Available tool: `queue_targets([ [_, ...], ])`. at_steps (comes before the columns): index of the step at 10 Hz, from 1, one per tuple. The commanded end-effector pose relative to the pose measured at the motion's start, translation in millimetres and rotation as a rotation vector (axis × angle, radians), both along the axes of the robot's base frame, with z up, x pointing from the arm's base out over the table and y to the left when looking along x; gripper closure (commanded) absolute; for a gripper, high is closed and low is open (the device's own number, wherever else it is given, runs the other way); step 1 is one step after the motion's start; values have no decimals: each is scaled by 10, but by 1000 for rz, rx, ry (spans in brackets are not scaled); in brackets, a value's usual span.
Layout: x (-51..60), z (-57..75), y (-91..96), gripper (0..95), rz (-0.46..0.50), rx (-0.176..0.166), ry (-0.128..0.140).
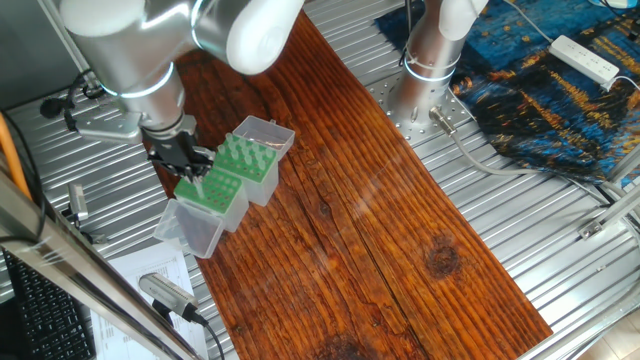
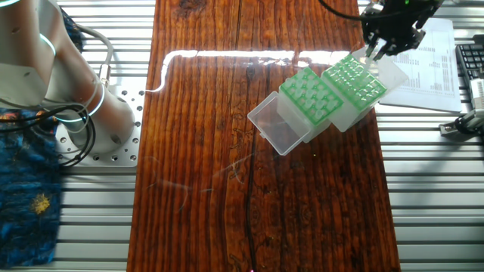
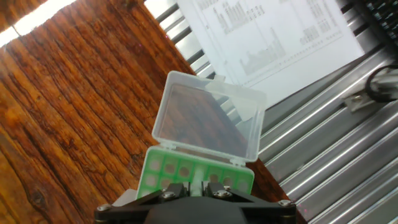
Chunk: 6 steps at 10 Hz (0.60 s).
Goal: Transfer all large pipette tips from one holder to another
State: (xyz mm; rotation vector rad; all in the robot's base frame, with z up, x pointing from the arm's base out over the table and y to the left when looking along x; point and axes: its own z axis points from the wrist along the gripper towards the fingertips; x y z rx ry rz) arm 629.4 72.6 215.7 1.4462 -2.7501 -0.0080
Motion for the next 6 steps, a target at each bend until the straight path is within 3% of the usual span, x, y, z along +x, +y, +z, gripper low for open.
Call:
queue_targets([
  [1,-28,113,29,950,3,-3,9],
  [6,-57,536,45,950,35,-4,34],
])
